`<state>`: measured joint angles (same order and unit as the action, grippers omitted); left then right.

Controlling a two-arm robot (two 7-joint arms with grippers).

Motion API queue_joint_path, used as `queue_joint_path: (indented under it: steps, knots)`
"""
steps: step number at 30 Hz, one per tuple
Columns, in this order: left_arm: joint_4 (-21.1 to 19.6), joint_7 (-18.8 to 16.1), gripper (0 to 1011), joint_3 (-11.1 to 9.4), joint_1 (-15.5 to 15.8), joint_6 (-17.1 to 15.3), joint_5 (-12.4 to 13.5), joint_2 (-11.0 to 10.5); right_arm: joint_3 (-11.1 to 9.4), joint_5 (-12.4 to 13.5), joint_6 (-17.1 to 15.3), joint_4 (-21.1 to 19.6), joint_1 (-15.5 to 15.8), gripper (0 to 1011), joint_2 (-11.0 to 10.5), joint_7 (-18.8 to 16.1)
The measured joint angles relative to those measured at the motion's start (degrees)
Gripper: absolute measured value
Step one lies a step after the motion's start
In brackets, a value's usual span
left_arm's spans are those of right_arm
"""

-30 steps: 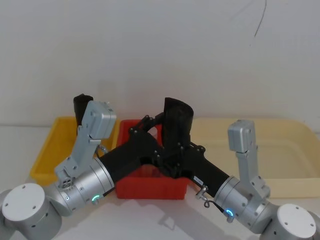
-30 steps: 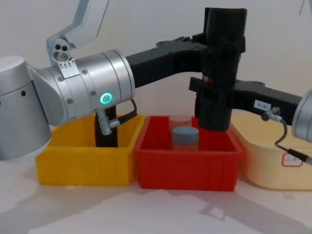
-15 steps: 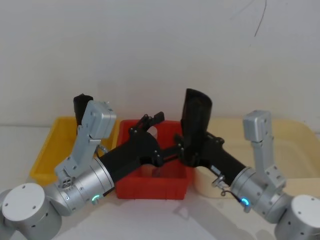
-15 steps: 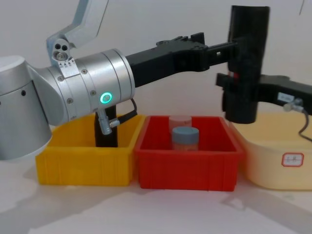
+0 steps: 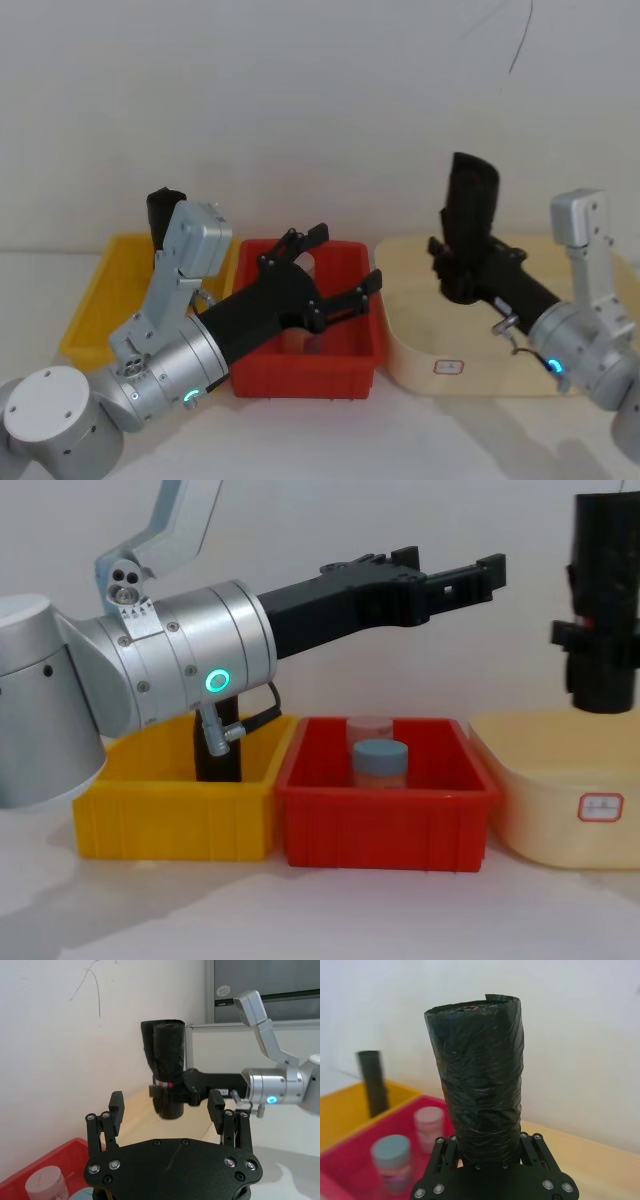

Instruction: Pick up the garbage bag with the one hand and transfer it to the other hand.

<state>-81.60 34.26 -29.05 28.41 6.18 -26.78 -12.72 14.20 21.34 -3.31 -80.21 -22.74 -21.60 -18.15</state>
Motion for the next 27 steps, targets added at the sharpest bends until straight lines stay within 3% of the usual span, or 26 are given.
queue_joint_path:
  steps: [4,14,22,27]
  knots:
    - [0.0,0.0,1003,0.0,0.0,0.0,0.0,0.0,-1.2,-0.6,-0.9,1.0,-0.8,505,-1.0,1.2]
    - [0.0,-0.1,1003,0.0,0.0,0.2,0.0,-0.1,-3.8,-3.2,-3.7,2.9,-2.8,799,-3.4,4.8]
    - [-0.5,-2.0,1003,1.0,-0.8,0.9,0.5,-1.0,-3.6,-4.8,-5.4,2.7,-4.1,1001,-4.7,4.9]
    - [-1.1,-3.7,1003,2.1,-1.6,1.5,1.1,-1.8,-2.8,-5.7,-6.2,2.0,-4.9,1002,-5.2,3.7]
